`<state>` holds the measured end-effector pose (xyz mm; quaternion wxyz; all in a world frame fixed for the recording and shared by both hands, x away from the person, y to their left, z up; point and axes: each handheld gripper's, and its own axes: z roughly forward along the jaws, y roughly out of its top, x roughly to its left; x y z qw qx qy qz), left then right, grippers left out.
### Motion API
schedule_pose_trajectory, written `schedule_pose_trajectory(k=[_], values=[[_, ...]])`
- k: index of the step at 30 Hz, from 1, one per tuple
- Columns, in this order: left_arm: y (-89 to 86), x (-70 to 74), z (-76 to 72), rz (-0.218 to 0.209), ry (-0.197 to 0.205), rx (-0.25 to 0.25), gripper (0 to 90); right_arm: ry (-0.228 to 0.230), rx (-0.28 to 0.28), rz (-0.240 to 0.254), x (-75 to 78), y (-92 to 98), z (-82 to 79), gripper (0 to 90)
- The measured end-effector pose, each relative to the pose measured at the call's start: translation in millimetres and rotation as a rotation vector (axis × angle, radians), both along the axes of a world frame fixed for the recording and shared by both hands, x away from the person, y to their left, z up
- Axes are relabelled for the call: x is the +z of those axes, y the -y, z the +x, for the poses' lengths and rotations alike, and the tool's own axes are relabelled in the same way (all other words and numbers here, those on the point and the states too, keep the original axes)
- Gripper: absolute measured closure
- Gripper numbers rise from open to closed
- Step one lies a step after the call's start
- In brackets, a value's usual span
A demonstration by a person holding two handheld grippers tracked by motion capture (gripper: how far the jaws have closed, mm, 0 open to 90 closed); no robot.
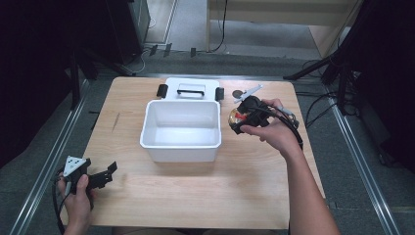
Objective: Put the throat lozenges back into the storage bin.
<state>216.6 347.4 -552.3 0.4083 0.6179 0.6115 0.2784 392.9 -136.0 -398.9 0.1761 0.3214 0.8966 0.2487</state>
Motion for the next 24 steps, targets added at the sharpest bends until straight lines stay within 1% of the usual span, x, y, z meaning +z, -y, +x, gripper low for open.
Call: schedule_pose_trajectory(k=[4, 5, 7, 9, 13, 16, 21, 22, 23, 24], values=[[0.1, 0.1, 0.0, 0.001, -0.001, -0.001, 0.0, 0.003, 0.008, 0.007, 5.9, -5.7, -0.3, 21.0], [0.1, 0.0, 0.0, 0.001, 0.0, -0.001, 0.0, 0.003, 0.013, 0.003, 8.5, -9.2, -0.8, 21.0], [0.1, 0.0, 0.0, 0.0, 0.0, -0.001, 0.0, 0.002, 0.015, 0.001, 9.6, -10.3, -1.0, 21.0], [0.1, 0.0, 0.1, 0.0, 0.0, -0.001, 0.0, 0.009, 0.022, -0.002, 13.8, -13.8, -1.0, 21.0], [0.0, 0.0, 0.1, 0.001, -0.001, -0.004, 0.0, 0.008, 0.026, 0.006, 20.0, -20.0, -1.6, 21.0], [0.0, 0.0, 0.1, 0.0, -0.001, -0.004, 0.0, 0.011, 0.032, -0.001, 21.8, -23.2, -1.6, 21.0], [-0.2, -0.1, 0.2, -0.002, -0.002, -0.005, 0.0, 0.015, 0.058, 0.001, 25.5, -35.3, -2.3, 21.0], [-0.2, -0.1, 0.2, -0.002, -0.002, -0.005, 0.0, 0.015, 0.058, 0.001, 25.5, -35.3, -2.3, 21.0], [-0.4, 0.0, 0.2, -0.002, -0.003, -0.007, 0.0, 0.016, 0.07, -0.002, 26.3, -39.4, -2.5, 21.0], [-0.4, 0.0, 0.2, -0.002, -0.003, -0.007, 0.0, 0.016, 0.07, -0.002, 26.3, -39.4, -2.5, 21.0]])
